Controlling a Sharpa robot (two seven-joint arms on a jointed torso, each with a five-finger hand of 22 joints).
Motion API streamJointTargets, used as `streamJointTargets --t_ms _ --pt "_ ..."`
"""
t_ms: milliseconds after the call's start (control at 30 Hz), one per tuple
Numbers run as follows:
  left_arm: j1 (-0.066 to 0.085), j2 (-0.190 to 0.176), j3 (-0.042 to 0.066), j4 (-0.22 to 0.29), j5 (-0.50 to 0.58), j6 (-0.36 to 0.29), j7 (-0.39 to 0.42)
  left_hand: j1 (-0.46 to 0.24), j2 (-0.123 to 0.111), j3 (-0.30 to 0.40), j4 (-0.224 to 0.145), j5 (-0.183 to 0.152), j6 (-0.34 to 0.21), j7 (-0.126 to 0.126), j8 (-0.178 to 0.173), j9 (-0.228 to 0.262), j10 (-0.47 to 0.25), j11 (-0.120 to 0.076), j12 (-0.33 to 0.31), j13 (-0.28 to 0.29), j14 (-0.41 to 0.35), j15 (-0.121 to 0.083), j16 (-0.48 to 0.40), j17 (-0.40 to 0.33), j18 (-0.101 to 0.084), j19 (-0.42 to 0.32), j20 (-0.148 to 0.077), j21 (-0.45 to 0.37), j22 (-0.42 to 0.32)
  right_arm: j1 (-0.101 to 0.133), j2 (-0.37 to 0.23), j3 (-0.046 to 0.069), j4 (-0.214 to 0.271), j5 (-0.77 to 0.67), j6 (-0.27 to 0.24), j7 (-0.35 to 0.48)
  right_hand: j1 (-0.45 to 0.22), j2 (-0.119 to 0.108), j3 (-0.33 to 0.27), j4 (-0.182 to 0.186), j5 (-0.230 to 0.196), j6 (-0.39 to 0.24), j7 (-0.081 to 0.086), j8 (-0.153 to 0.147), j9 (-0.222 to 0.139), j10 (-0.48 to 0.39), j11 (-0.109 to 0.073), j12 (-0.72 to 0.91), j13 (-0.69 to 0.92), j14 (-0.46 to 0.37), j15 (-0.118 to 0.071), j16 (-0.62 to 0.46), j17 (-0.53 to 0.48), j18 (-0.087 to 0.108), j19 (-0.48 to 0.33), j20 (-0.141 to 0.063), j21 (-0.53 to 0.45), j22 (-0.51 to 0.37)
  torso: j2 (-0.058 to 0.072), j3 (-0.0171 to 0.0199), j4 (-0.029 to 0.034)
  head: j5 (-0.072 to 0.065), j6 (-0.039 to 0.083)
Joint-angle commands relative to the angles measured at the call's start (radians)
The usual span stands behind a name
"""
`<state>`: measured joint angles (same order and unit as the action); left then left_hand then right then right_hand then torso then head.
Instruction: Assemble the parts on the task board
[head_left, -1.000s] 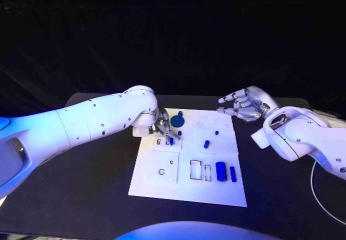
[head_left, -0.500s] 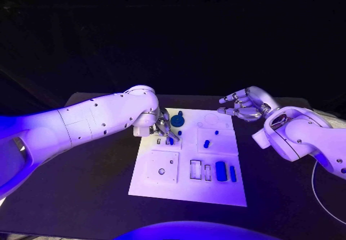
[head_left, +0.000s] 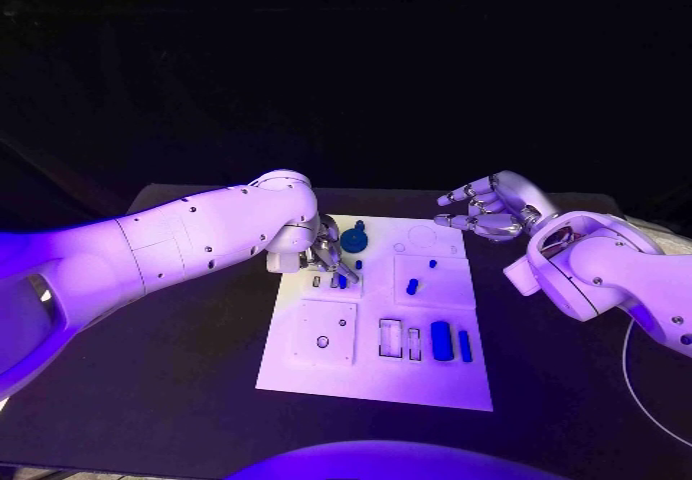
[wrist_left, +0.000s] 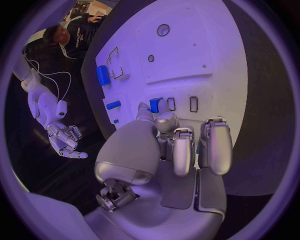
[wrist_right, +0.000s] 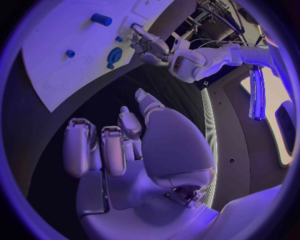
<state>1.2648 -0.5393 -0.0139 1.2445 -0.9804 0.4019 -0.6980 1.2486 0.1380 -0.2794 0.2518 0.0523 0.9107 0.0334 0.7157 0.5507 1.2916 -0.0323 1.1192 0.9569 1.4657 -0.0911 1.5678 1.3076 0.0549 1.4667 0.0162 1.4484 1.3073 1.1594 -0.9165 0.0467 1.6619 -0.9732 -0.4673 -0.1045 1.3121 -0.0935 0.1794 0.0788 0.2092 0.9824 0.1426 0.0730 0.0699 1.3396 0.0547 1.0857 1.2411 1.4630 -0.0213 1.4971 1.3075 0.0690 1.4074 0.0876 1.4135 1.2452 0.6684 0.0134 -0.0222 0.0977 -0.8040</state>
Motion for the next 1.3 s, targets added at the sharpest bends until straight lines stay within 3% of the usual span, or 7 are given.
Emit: streamJointTargets --t_ms 33,233,467,800,1033,1200,1300 --pt "0.0 0.003 0.0 -0.001 -0.004 0.02 -0.076 0.001 0.0 0.0 0.003 -0.004 -0.007 0.001 0.005 0.001 -0.004 -0.002 -0.004 0.001 0.105 -0.003 0.003 0.263 -0.013 0.027 -0.001 -0.003 0.09 -0.001 0.0 0.0 0.002 -0.014 0.011 -0.002 -0.002 0.007 0.002 0.007 0.005 0.008 0.002 0.006 0.001 0.004 0.001 0.004 0.0 0.078 0.002 -0.004 0.136 -0.002 0.006 -0.001 0.006 0.001 0.0 -0.0002 0.0001 0.0 -0.001" --pt "0.0 0.004 0.0 -0.002 -0.005 0.025 -0.077 0.028 0.007 0.017 -0.014 -0.004 -0.007 0.0 0.005 0.008 -0.004 -0.003 -0.004 0.0 0.105 -0.003 0.003 0.263 -0.013 0.027 -0.001 -0.003 0.091 -0.001 0.001 0.0 0.002 -0.014 0.012 -0.002 -0.002 0.007 0.002 0.007 0.005 0.008 0.002 0.006 0.001 0.004 0.001 0.004 0.0 0.078 0.002 -0.004 0.136 -0.002 0.006 -0.001 0.006 0.001 0.0 -0.0003 -0.0005 0.0 -0.002" --pt "0.0 0.006 0.0 -0.003 -0.013 0.029 -0.078 0.129 0.03 0.082 -0.082 -0.003 -0.015 -0.008 -0.003 0.014 -0.006 -0.01 -0.008 -0.002 0.105 -0.008 0.003 0.263 -0.013 0.027 -0.005 -0.002 0.094 -0.001 0.001 0.0 0.003 -0.014 0.013 -0.002 -0.002 0.007 0.001 0.007 0.006 0.008 0.002 0.006 0.002 0.004 0.001 0.004 0.001 0.078 0.002 -0.004 0.136 -0.002 0.006 -0.001 0.006 0.001 0.001 -0.0003 -0.0006 -0.002 -0.004" --pt "-0.005 0.013 -0.004 -0.011 -0.027 0.028 -0.079 0.143 0.043 0.105 -0.092 -0.003 -0.017 -0.008 -0.01 0.014 -0.006 -0.011 -0.011 -0.003 0.105 -0.009 0.003 0.263 -0.013 0.027 -0.006 -0.003 0.095 -0.002 0.0 0.0 0.003 -0.013 0.016 -0.002 -0.003 0.008 0.001 0.008 0.006 0.009 0.002 0.006 0.002 0.005 0.0 0.006 0.001 0.078 0.002 -0.004 0.137 -0.002 0.006 -0.001 0.007 0.002 -0.001 0.0002 -0.0014 -0.006 -0.008" --pt "-0.006 0.01 -0.005 -0.015 0.026 0.039 -0.079 0.195 0.063 0.182 -0.129 0.013 -0.031 -0.009 -0.036 0.01 -0.014 -0.013 -0.022 -0.01 0.105 -0.011 0.003 0.263 -0.012 0.026 -0.009 -0.006 0.093 -0.002 -0.001 -0.001 0.006 -0.013 0.019 -0.002 -0.003 0.009 0.001 0.009 0.01 0.01 0.002 0.007 0.002 0.006 0.0 0.007 0.002 0.078 0.002 -0.005 0.136 -0.002 0.006 -0.001 0.007 0.002 -0.001 0.0008 0.0006 -0.008 -0.006" --pt "-0.007 0.008 -0.006 -0.013 0.046 0.037 -0.077 0.217 0.046 0.269 -0.156 0.066 -0.037 -0.003 -0.06 0.005 -0.021 -0.007 -0.034 -0.017 0.105 -0.009 0.003 0.263 -0.012 0.026 -0.007 -0.007 0.095 -0.002 -0.002 -0.001 0.007 -0.011 0.021 -0.001 -0.003 0.009 0.0 0.009 0.012 0.01 0.001 0.007 0.002 0.006 0.0 0.008 0.002 0.078 0.002 -0.005 0.136 -0.002 0.006 -0.001 0.007 0.002 0.0 0.0002 0.0003 -0.007 -0.006" --pt "-0.007 0.004 -0.007 -0.009 0.052 0.025 -0.075 0.182 -0.018 0.41 -0.157 0.116 -0.03 0.01 -0.076 0.009 -0.021 -0.004 -0.043 -0.024 0.105 0.0 0.003 0.263 -0.012 0.026 -0.003 -0.007 0.098 -0.002 -0.002 -0.001 0.008 -0.011 0.022 -0.001 -0.003 0.009 0.0 0.009 0.013 0.011 0.001 0.007 0.002 0.006 0.0 0.008 0.002 0.078 0.002 -0.005 0.136 -0.002 0.007 -0.002 0.007 0.002 0.0 0.0003 0.0005 -0.007 -0.006"
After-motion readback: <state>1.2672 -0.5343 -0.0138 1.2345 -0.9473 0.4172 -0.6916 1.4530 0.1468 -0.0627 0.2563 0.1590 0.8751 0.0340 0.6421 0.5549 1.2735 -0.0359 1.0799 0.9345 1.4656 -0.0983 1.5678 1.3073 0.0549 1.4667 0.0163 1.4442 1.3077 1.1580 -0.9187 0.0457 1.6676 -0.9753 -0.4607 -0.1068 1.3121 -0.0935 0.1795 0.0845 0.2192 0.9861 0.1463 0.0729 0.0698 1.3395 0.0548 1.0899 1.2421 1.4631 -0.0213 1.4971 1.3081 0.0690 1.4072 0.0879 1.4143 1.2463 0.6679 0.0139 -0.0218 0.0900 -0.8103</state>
